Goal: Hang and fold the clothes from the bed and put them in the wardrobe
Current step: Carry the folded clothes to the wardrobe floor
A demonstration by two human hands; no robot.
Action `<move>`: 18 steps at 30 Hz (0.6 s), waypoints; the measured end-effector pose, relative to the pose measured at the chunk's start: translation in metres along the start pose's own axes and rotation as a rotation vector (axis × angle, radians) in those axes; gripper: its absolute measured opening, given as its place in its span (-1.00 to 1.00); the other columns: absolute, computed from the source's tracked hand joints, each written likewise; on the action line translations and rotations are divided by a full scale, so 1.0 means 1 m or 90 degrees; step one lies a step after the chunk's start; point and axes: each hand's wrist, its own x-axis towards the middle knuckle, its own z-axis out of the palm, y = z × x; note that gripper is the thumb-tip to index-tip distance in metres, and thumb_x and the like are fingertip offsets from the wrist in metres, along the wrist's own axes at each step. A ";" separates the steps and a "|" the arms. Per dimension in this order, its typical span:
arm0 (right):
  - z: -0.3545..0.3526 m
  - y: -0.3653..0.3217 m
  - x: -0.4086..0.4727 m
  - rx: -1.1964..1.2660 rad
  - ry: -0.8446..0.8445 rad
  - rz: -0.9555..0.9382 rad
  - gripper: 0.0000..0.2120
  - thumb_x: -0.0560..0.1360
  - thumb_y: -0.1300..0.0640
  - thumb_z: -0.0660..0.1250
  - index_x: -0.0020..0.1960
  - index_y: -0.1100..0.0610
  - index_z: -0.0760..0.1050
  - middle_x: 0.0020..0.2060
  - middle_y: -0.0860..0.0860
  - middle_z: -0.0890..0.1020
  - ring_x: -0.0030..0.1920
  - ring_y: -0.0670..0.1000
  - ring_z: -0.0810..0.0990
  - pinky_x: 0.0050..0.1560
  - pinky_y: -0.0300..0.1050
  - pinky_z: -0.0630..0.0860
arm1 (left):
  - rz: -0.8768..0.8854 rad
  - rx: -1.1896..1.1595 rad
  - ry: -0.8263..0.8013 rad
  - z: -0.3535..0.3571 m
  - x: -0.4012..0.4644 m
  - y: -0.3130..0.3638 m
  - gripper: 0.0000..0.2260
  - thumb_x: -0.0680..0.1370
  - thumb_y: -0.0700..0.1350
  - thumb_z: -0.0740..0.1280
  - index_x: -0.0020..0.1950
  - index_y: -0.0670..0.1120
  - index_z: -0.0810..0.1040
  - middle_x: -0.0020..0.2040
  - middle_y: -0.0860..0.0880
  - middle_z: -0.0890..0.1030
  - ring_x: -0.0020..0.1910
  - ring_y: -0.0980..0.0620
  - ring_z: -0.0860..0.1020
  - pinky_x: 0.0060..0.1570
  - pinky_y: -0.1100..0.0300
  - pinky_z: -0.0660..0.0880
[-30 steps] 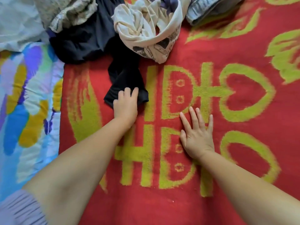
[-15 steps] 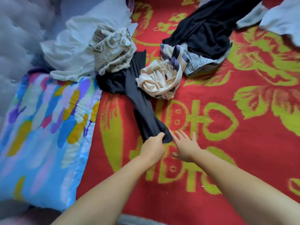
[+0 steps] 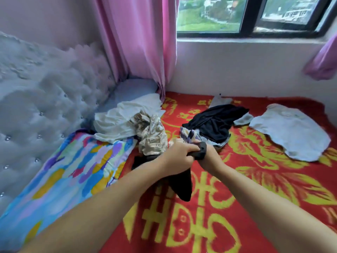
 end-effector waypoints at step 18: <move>-0.128 -0.101 -0.017 -0.052 0.186 -0.039 -0.78 0.58 0.12 0.20 -0.06 0.21 0.56 -0.34 0.03 0.56 -0.34 0.01 0.45 -0.34 -0.12 0.26 | -0.002 0.088 0.236 -0.105 0.040 0.015 -0.65 0.54 -0.03 0.33 -0.42 -0.07 0.38 -0.49 0.03 0.40 -0.42 -0.03 0.37 -0.39 0.14 0.24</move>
